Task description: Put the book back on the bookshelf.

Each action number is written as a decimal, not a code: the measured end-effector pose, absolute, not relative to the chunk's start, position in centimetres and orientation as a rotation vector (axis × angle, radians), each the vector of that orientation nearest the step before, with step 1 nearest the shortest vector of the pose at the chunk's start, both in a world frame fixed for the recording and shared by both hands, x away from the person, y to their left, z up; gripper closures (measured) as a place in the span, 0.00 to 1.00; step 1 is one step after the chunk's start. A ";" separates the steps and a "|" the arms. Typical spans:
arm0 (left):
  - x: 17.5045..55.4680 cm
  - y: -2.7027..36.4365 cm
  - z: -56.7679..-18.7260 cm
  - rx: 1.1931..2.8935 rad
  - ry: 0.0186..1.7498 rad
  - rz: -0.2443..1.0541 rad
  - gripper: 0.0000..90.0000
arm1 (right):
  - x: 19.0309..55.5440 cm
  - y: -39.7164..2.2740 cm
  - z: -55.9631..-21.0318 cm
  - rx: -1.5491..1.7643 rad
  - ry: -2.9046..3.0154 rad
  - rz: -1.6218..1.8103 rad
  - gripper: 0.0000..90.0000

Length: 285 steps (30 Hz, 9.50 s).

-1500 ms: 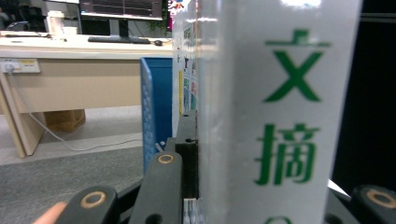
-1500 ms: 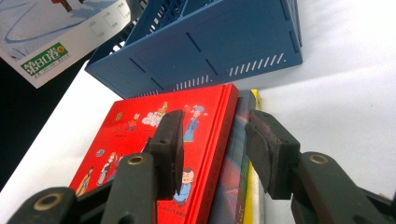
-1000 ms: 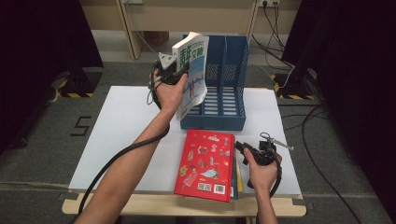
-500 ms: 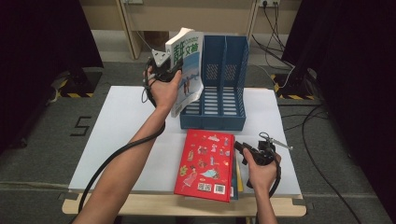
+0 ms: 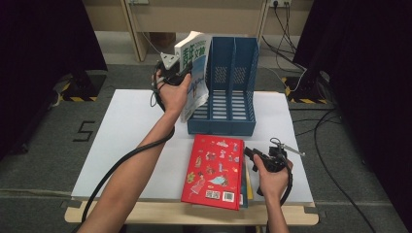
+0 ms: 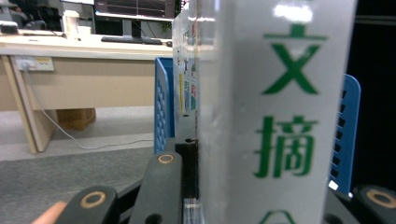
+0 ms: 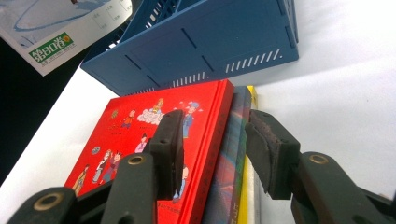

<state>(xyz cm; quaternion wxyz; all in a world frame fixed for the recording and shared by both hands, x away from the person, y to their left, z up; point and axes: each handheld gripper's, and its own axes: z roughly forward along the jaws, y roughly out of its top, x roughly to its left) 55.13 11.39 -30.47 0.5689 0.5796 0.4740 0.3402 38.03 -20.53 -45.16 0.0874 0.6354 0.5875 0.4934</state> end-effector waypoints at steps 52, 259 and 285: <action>58.8 8.8 -33.1 1.310 1.039 0.821 0.82 | 38.2 -20.6 -45.5 1.891 1.759 1.457 0.64; 53.6 13.5 -33.9 1.462 1.180 0.635 0.46 | 38.7 -19.3 -44.4 1.853 1.832 1.441 0.62; 58.2 11.9 -33.4 1.527 1.220 0.630 0.55 | 38.8 -19.8 -44.6 1.858 1.827 1.444 0.62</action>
